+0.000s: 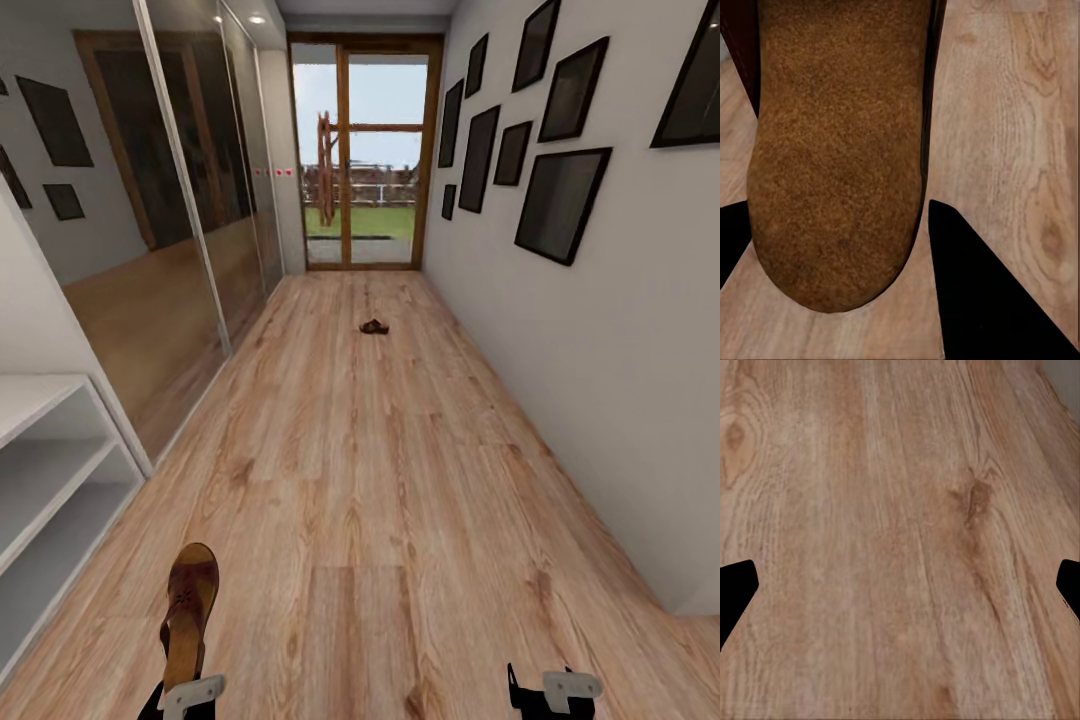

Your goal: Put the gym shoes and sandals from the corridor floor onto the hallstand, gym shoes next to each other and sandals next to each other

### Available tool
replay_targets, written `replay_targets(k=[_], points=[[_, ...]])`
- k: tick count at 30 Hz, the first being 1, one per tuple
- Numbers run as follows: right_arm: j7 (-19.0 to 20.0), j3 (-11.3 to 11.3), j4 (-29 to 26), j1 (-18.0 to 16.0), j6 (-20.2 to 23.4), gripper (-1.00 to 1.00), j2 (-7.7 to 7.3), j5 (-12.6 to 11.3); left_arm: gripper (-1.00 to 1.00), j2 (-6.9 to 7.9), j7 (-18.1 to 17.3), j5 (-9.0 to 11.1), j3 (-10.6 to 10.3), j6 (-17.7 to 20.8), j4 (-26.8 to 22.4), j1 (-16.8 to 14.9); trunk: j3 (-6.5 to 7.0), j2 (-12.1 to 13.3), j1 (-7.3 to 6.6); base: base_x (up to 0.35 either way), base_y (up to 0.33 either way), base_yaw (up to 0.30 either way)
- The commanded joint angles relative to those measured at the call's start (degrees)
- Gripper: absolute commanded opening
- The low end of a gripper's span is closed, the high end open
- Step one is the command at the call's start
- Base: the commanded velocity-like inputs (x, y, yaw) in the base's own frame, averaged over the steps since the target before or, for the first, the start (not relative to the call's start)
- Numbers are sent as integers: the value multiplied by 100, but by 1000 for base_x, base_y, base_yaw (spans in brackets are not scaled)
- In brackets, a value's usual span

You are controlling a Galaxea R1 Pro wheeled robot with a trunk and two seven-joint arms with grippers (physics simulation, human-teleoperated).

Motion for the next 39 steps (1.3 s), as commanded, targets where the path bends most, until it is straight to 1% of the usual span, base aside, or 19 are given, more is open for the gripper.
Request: replay_targets(k=[1,39], points=[[-34,13,4,-3,-9,100,0,22,-100,0,9,-16,6,-12,2,-2,-5,-2,2,340,-92,0],[-34,13,5,-3,-11,100,0,24,-100,0,9,-16,4,-12,2,1,-5,-2,2,340,-6,0]])
